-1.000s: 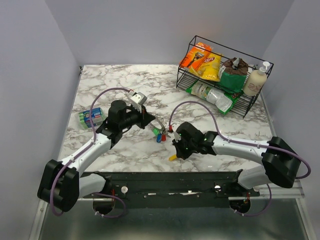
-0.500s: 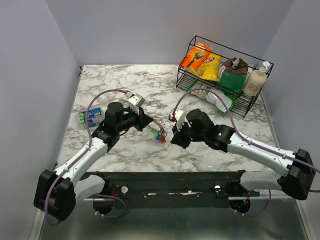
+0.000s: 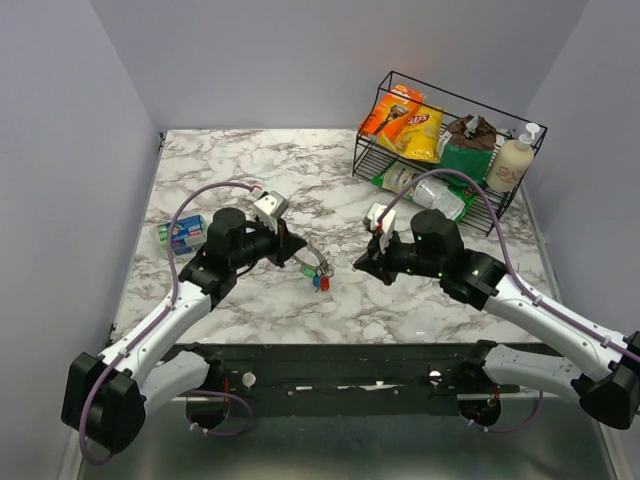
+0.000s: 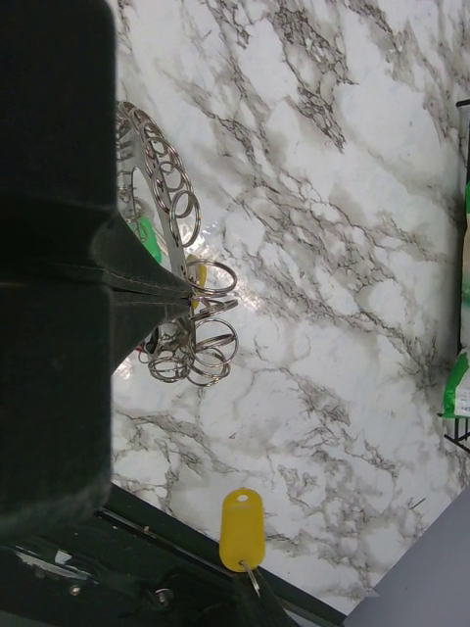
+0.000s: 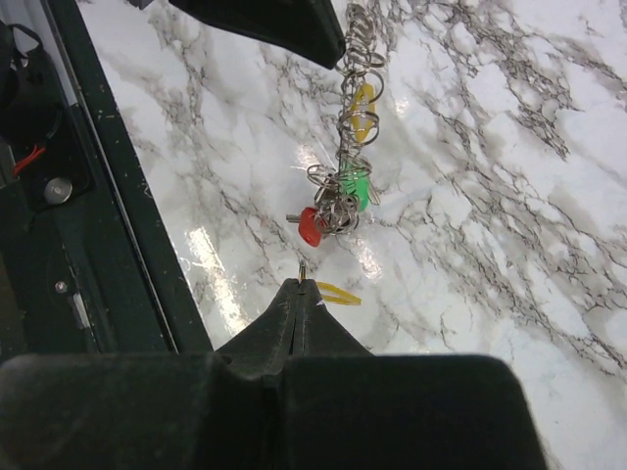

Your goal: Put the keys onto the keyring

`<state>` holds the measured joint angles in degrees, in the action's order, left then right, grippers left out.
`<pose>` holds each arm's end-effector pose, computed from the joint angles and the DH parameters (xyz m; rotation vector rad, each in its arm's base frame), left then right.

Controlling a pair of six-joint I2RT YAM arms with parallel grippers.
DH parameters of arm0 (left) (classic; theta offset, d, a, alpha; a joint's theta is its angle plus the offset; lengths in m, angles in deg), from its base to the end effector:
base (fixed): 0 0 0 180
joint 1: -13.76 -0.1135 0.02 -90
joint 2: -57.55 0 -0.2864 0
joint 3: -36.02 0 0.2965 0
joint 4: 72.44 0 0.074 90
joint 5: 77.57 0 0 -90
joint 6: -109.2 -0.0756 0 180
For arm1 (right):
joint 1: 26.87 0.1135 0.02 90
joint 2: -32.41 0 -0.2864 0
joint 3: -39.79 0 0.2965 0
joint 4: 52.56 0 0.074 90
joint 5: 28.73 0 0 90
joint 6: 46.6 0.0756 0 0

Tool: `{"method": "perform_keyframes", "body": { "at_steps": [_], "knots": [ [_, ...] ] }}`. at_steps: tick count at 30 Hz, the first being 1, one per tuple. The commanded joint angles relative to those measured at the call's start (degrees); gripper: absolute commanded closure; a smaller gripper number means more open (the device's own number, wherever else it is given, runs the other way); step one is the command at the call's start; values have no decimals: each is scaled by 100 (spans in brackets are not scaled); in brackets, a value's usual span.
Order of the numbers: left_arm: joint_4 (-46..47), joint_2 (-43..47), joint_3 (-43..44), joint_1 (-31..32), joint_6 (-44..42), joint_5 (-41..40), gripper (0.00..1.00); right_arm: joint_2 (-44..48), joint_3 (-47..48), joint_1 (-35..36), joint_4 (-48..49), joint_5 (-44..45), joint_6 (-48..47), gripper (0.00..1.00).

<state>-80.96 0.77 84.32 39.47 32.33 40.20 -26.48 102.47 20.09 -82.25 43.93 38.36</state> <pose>0.2470 -0.1580 0.2682 0.5546 1.8539 -0.9121 0.1878 0.2342 0.3145 -1.0888 1.7800 0.7610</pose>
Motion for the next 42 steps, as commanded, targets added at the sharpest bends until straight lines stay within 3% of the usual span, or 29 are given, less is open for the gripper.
{"method": "perform_keyframes", "body": {
  "at_steps": [1,9,13,19,31,42],
  "knots": [
    [-131,96,108,144,-47,-262,100,115,-178,-46,123,-41,-112,100],
    [114,-114,-155,276,-12,-211,100,62,-424,-55,255,29,-24,99],
    [325,-273,-243,285,-99,-79,100,185,-758,-81,719,775,126,100],
    [703,-431,-366,311,-222,229,100,449,-1039,-99,1028,952,-242,100],
    [203,-695,-164,935,-881,712,100,572,-1075,-196,1108,-84,-771,100],
    [255,-299,-314,1313,-1269,1204,100,493,-996,-196,994,-709,-850,100]
  ]
}}
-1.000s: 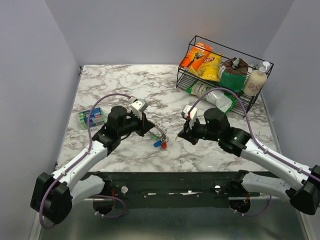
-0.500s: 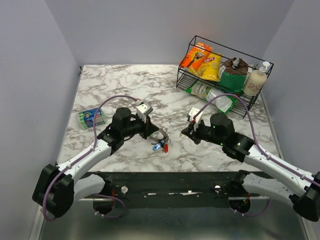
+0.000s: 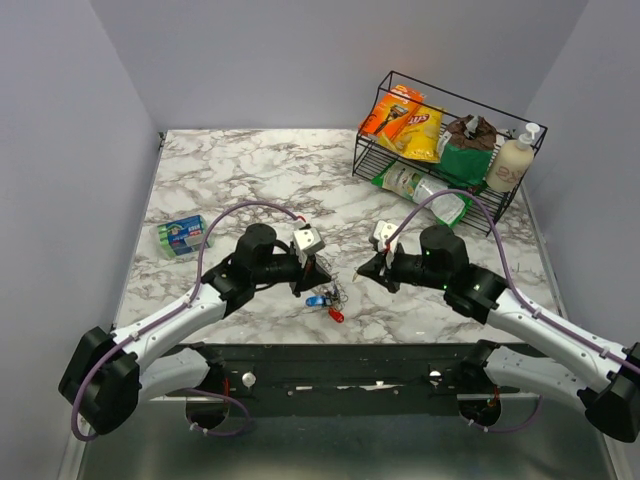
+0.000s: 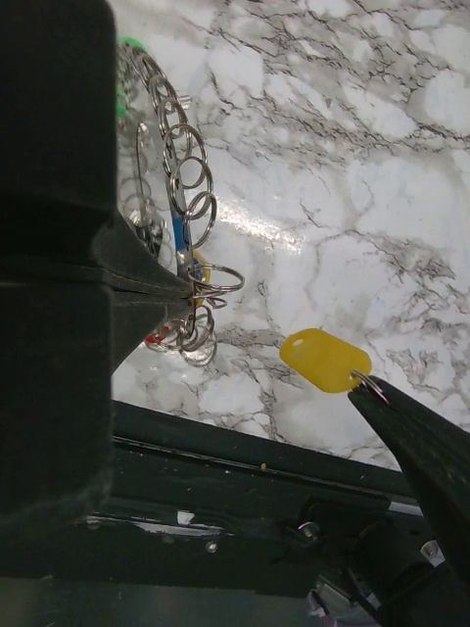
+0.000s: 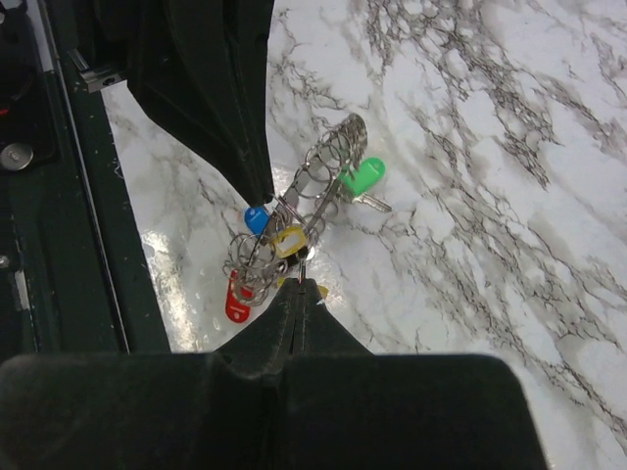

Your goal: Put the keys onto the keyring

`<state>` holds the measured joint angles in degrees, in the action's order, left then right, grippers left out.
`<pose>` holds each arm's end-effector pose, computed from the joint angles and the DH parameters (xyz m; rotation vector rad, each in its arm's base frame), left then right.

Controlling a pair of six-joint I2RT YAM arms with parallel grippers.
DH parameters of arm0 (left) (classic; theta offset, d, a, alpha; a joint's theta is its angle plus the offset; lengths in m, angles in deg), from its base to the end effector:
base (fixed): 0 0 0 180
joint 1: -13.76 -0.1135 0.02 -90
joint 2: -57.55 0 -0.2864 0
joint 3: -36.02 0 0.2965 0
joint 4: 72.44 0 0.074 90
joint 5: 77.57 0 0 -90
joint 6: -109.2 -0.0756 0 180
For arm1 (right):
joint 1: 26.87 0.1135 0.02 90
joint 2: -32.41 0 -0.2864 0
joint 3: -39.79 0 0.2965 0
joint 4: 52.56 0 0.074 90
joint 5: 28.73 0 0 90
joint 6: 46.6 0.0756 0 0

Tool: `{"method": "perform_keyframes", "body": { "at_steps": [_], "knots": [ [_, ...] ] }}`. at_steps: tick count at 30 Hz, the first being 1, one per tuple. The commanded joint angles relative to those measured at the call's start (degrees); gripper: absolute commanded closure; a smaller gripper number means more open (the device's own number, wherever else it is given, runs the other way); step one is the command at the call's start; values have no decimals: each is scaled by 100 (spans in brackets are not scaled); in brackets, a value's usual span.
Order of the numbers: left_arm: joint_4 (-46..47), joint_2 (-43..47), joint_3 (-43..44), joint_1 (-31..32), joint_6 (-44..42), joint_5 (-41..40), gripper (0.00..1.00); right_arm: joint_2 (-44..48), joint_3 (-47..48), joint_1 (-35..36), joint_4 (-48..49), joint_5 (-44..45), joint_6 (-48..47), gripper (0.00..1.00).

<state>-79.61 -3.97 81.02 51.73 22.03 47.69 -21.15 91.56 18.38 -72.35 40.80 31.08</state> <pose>0.2033 -0.2140 0.2264 1.0087 1.7976 -1.0608 0.1790 0.2181 0.2814 -1.1651 1.6164 0.7235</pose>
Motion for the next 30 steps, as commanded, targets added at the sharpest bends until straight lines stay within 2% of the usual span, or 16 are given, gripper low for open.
{"method": "perform_keyframes", "body": {
  "at_steps": [1,7,24,30],
  "knots": [
    [94,175,25,87,-239,429,100,-49,104,-25,-5,-492,-139,100],
    [155,44,43,87,-257,490,100,-181,147,-25,-49,-905,-166,100],
    [419,-212,25,87,-406,613,100,-770,306,-25,-76,-897,-271,100],
    [419,-220,25,87,-353,622,100,-954,481,-25,-84,-1134,-289,100]
  ]
}}
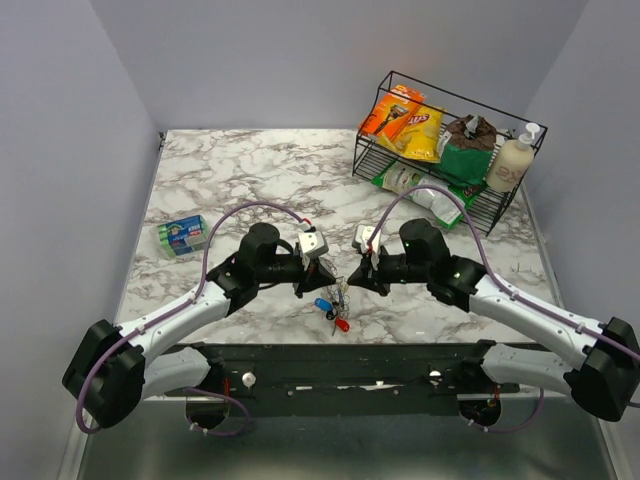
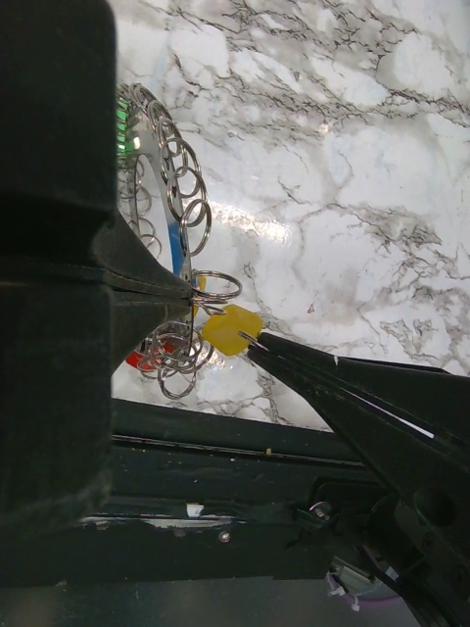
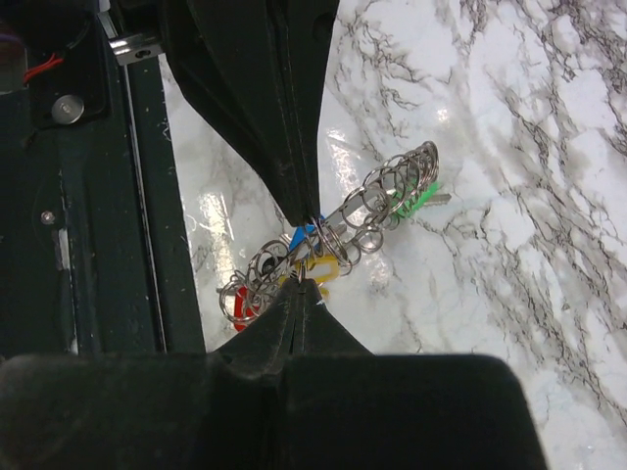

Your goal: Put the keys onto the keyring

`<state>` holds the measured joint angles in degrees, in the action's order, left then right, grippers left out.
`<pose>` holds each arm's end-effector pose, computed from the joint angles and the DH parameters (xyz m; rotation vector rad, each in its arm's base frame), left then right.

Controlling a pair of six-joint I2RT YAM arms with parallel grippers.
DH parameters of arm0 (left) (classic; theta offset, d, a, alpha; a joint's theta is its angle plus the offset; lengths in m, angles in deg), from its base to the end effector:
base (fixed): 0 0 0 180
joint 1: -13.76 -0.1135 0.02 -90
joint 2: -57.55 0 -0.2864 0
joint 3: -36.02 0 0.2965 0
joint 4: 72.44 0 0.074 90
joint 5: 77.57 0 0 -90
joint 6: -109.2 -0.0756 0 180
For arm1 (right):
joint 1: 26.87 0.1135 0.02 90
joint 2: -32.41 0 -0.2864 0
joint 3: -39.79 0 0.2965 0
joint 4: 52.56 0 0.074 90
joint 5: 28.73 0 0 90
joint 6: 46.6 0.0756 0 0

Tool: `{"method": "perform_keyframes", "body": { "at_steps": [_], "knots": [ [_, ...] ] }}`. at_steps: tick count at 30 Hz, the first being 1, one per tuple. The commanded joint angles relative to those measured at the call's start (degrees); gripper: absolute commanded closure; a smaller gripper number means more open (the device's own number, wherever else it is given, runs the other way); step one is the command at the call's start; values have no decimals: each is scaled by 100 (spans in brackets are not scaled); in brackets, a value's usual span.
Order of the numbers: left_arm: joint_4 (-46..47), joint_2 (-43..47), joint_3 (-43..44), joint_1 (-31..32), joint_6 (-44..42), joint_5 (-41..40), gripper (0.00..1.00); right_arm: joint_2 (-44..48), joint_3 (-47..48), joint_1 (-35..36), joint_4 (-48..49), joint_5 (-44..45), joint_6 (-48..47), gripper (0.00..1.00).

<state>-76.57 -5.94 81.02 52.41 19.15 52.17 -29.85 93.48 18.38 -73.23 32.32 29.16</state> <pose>0.2005 -0.2222 0.2249 1.1065 1.7106 -1.1120 0.1867 0.2404 0.2543 -1.3174 1.6650 0.8512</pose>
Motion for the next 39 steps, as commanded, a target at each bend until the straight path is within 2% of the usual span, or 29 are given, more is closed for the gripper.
{"method": "perform_keyframes", "body": {
  "at_steps": [1,9,39],
  "knots": [
    [132,-32,34,19,-39,182,100,-93,315,-17,12,-374,-79,100],
    [89,46,43,19,-82,139,100,-480,526,-25,-59,-524,-44,99],
    [62,205,25,28,-56,147,100,-595,518,-17,-76,-155,114,99]
  ]
}}
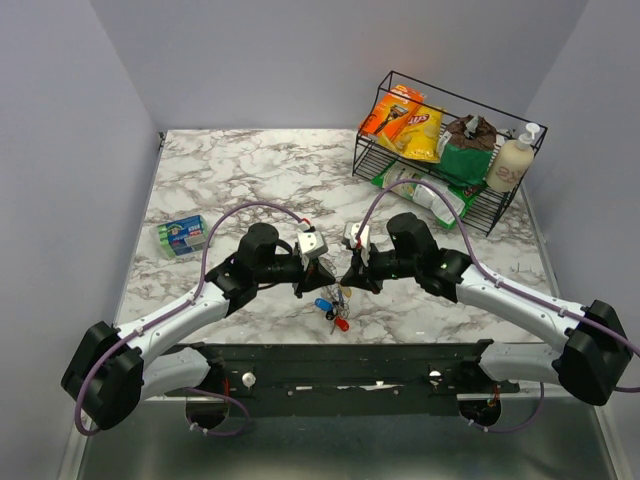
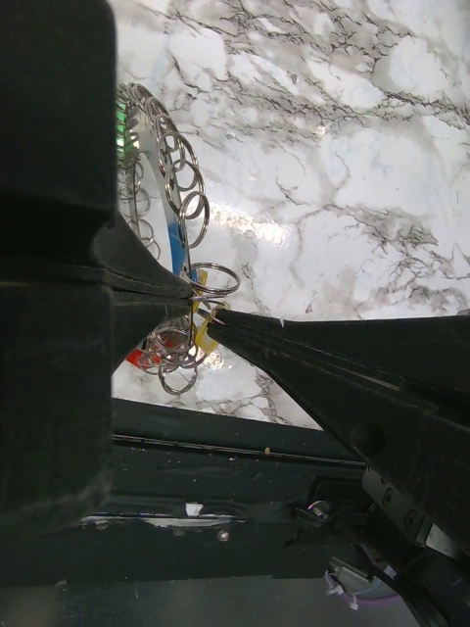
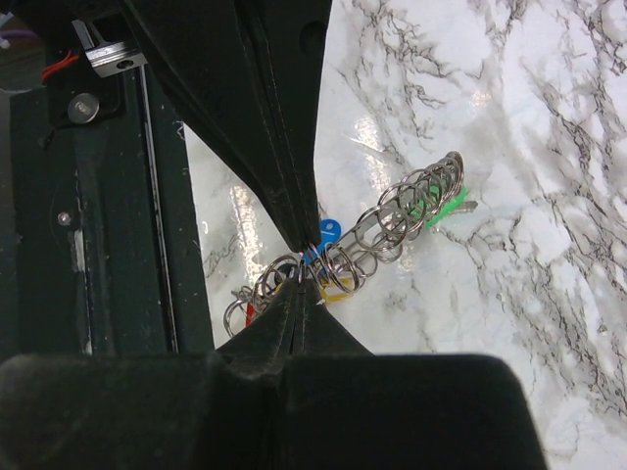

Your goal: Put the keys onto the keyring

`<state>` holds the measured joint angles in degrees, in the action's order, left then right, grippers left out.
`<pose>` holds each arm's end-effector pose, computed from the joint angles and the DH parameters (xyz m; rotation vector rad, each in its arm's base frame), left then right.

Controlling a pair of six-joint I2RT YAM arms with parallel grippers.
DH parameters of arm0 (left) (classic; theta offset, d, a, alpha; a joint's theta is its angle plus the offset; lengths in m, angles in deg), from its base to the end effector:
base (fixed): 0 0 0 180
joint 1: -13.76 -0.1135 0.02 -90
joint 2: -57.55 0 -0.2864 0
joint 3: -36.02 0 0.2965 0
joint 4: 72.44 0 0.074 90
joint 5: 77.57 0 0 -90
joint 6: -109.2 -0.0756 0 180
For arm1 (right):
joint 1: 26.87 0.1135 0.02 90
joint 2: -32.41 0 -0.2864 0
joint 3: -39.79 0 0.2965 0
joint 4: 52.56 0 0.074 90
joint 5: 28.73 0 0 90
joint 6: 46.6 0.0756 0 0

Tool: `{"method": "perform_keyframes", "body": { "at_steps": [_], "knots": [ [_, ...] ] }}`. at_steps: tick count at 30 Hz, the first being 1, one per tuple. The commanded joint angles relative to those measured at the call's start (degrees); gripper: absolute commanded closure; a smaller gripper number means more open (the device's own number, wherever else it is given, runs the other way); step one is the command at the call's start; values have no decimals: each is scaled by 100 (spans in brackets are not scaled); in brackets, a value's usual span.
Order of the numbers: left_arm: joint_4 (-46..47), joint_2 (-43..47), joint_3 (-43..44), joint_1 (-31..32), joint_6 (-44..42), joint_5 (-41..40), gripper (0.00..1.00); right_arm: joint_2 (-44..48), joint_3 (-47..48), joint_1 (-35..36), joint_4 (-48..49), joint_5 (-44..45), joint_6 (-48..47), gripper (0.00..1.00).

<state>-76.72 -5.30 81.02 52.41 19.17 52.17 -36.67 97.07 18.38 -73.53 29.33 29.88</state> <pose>0.1994 -0.2213 0.2277 1.1055 1.7018 -1.1113 0.1998 0.2584 0.2456 -1.3527 1.7153 0.9160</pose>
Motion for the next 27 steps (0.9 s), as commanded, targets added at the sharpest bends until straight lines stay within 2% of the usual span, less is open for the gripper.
{"method": "perform_keyframes", "body": {
  "at_steps": [1,27],
  "knots": [
    [78,141,25,19,-50,165,100,122,159,-25,-37,153,51,99],
    [69,317,-19,81,-50,174,100,-150,221,-25,7,443,183,99]
  ]
}}
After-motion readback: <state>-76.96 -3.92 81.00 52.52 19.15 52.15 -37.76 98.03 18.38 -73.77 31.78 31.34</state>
